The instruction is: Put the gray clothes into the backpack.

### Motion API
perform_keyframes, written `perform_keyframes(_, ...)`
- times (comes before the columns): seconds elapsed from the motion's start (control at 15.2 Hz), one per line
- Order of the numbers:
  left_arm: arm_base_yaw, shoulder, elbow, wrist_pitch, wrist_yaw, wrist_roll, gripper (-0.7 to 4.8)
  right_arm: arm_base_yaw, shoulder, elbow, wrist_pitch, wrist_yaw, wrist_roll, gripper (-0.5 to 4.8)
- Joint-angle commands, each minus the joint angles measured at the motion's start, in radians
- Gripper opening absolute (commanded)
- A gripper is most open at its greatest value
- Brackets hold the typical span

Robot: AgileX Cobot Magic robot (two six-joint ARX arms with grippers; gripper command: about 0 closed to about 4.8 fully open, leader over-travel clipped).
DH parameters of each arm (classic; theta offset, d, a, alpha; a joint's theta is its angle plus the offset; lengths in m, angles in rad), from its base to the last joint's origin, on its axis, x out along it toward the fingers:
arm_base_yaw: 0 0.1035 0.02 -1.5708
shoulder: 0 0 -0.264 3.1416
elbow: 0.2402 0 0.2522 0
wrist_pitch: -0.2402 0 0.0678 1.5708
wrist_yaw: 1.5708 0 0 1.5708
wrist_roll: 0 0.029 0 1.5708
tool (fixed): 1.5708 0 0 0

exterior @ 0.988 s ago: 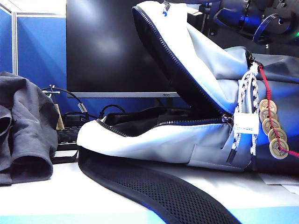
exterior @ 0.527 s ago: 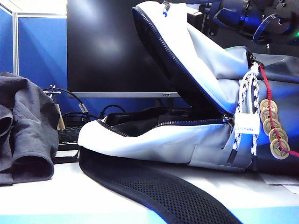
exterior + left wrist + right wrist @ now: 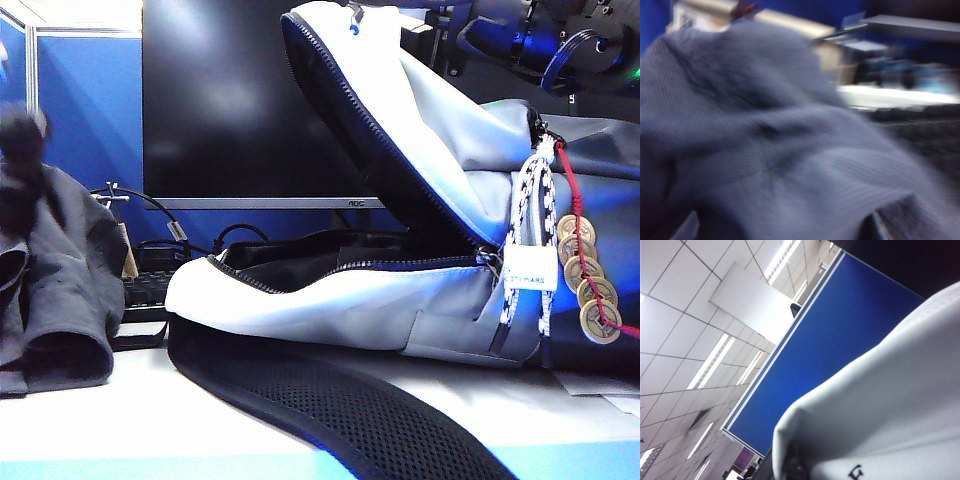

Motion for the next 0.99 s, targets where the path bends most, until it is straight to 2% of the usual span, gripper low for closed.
perform_keyframes(0.07, 0.001, 0.174, 0.089, 0.001, 0.038, 0.0, 4.79, 0.004, -0.014, 0.011, 0.068, 0.0, 0.002, -0.05)
perform_keyframes(0.13, -0.002, 0.214, 0.1, -0.029, 0.078, 0.0, 4.74, 0.004, -0.014, 0.011, 0.068, -0.008, 0.003, -0.05)
perform_keyframes(0.2, -0.003, 0.225, 0.103, -0.076, 0.143, -0.012, 0.59, 0.003, -0.014, 0.011, 0.068, -0.008, 0.003, -0.05)
perform_keyframes(0.26, -0.003, 0.223, 0.103, -0.085, 0.208, -0.024, 0.08, 0.003, -0.014, 0.011, 0.068, -0.007, 0.003, -0.05)
perform_keyframes(0.4, -0.003, 0.19, 0.103, -0.104, 0.352, -0.034, -0.06, 0.003, -0.014, 0.011, 0.068, 0.001, 0.003, -0.05)
perform_keyframes(0.46, -0.004, 0.114, 0.103, -0.127, 0.516, -0.069, -0.05, 0.0, -0.014, 0.011, 0.068, 0.005, 0.003, -0.05)
perform_keyframes(0.59, -0.029, 0.017, 0.103, -0.134, 0.635, -0.102, -0.05, -0.002, -0.014, 0.011, 0.068, 0.013, 0.003, -0.05)
perform_keyframes(0.66, -0.059, -0.071, 0.103, -0.133, 0.743, -0.137, -0.05, -0.002, -0.014, 0.012, 0.068, 0.039, 0.003, -0.05)
perform_keyframes(0.72, -0.1, -0.117, 0.103, -0.133, 0.801, -0.179, -0.05, -0.002, -0.014, 0.012, 0.068, 0.05, 0.003, -0.05)
perform_keyframes(0.86, -0.165, -0.138, 0.103, -0.086, 0.836, -0.212, -0.06, -0.002, -0.014, 0.012, 0.068, 0.047, 0.003, -0.05)
perform_keyframes(0.92, -0.221, -0.137, 0.104, -0.008, 0.838, -0.264, -0.06, -0.002, -0.015, 0.012, 0.069, 0.047, 0.009, -0.05)
perform_keyframes(0.99, -0.245, -0.135, 0.104, -0.01, 0.777, -0.263, -0.06, -0.002, -0.015, 0.012, 0.069, 0.05, 0.022, -0.05)
